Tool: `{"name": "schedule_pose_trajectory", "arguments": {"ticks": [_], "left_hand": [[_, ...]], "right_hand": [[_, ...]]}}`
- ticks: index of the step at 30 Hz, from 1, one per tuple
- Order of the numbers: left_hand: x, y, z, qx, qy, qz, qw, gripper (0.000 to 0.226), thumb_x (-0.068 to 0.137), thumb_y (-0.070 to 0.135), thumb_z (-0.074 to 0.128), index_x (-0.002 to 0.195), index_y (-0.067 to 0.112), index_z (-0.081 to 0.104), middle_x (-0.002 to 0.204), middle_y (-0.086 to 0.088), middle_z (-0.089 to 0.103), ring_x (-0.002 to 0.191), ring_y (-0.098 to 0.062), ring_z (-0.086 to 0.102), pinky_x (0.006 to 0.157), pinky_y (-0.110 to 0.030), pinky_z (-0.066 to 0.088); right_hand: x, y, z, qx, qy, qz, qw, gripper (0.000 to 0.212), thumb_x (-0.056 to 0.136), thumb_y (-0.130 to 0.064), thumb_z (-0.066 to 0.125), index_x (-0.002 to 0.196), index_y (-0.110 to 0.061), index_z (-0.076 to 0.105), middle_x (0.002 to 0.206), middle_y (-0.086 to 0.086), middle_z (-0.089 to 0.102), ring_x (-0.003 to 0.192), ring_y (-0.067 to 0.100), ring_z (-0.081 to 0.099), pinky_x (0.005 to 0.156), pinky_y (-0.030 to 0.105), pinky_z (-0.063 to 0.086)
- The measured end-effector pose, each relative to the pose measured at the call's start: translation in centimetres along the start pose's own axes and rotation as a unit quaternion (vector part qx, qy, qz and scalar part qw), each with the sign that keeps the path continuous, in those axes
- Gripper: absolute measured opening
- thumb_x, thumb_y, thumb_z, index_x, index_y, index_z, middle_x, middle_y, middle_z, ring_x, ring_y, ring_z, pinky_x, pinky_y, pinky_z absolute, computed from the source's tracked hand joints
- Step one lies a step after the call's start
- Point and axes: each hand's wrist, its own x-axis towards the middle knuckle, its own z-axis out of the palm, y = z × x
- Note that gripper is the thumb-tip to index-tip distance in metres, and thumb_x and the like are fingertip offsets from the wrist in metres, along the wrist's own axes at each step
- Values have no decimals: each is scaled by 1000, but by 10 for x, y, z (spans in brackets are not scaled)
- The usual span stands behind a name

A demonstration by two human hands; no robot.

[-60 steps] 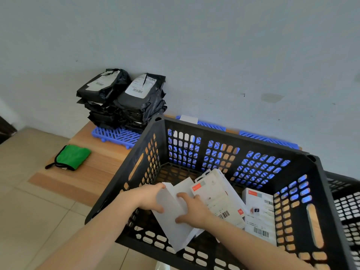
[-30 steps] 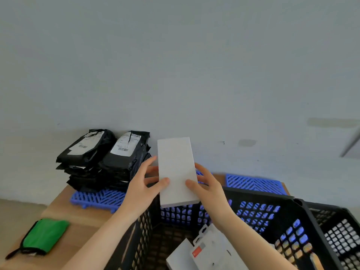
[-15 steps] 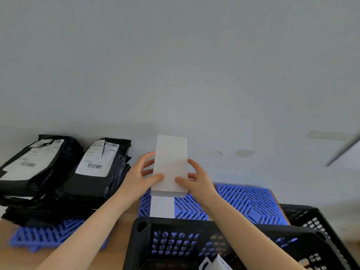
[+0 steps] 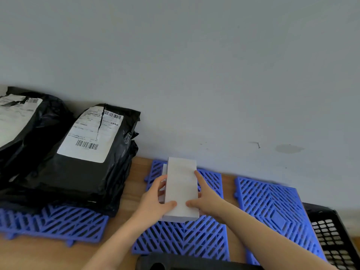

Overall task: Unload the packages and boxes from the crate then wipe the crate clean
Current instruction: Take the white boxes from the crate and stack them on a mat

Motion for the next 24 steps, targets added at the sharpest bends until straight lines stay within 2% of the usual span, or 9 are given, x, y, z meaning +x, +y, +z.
{"name": "schedule_pose_trajectory", "arguments": {"ticks": [4,8,12,15,17,19,21,24], "left_hand": [[2,-12,1,35,28,7,999,75,80,20,79,140,40,38,129,23,52,120,0,51,98,-26,50],[1,-13,-3,66,35,14,997,78,82,29,76,145,41,33,132,21,52,115,3,51,95,-23,49],[0,-17,-11,99,36,2,994,79,77,52,72,142,55,28,140,20,44,131,-4,41,105,-38,45],[-3,-10,-11,74,12,-3,997,72,88,31,70,143,47,28,132,31,42,121,5,42,98,-25,44],[-3,-5,-10,74,1,-8,997,72,90,23,68,146,39,27,133,27,41,122,2,42,88,-16,41],[-5,4,-10,82,1,-8,997,73,90,21,68,149,33,25,141,18,39,126,-4,42,92,-20,42],[-11,14,-14,83,8,-24,996,76,90,24,68,151,30,22,151,11,34,134,-12,41,103,-33,42],[-26,32,-23,96,36,-23,994,69,92,27,66,150,28,28,149,5,39,136,-19,41,106,-36,40]], "right_hand": [[18,7,6,-30,-7,-1,1000,106,86,-13,68,148,-42,-12,133,10,49,110,28,58,92,48,51],[24,11,6,13,-11,-4,1000,105,84,-12,72,148,-46,-4,123,11,57,104,29,63,84,52,55],[22,9,8,-31,-18,-13,999,104,85,-18,72,147,-47,-6,123,13,55,102,32,63,78,50,57],[20,5,7,-65,-36,-19,997,107,85,-22,71,147,-46,-13,123,15,55,98,33,64,78,49,57],[17,2,3,-54,-59,-10,997,105,87,-25,69,146,-47,-15,128,13,53,101,32,64,80,48,57],[9,-3,-2,-60,-60,-3,996,99,91,-31,64,146,-44,-16,136,9,51,105,29,62,83,45,56],[1,-10,-9,-93,-27,-21,995,89,95,-33,58,150,-35,-12,141,12,48,96,30,63,79,42,54],[-16,-23,-22,-98,71,-75,990,72,97,-31,54,153,-25,9,138,14,50,93,28,62,70,35,46]]}}
